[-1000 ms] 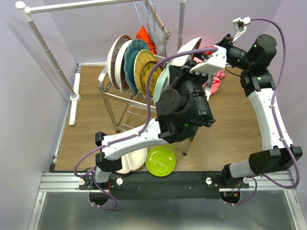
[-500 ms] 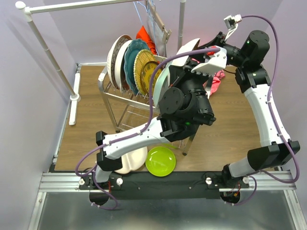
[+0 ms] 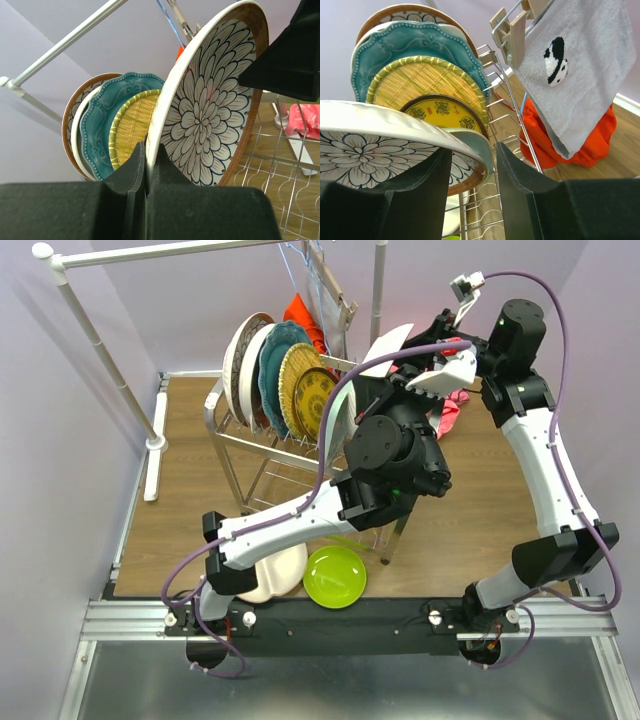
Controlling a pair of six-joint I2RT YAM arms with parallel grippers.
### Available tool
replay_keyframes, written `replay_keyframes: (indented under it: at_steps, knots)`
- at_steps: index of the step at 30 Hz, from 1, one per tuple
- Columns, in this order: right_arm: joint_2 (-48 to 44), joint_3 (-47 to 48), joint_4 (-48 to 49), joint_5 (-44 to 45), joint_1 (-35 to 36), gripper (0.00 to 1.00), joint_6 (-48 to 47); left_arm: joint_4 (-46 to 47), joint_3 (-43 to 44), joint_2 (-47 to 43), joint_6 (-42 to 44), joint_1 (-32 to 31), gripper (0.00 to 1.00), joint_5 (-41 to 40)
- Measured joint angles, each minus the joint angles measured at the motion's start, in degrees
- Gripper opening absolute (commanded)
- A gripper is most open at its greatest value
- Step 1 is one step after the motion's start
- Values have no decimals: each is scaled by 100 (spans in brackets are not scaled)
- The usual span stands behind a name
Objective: Load the plates into the dish rack
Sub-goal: Insert the plate into the dish rack
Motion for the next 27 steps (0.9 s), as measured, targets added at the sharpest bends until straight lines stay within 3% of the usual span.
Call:
replay_keyframes:
  at_steps: [27]
  knots:
    - [297,501,-817,476,367,49,-734,-39,-240,22,-11,149,0,0]
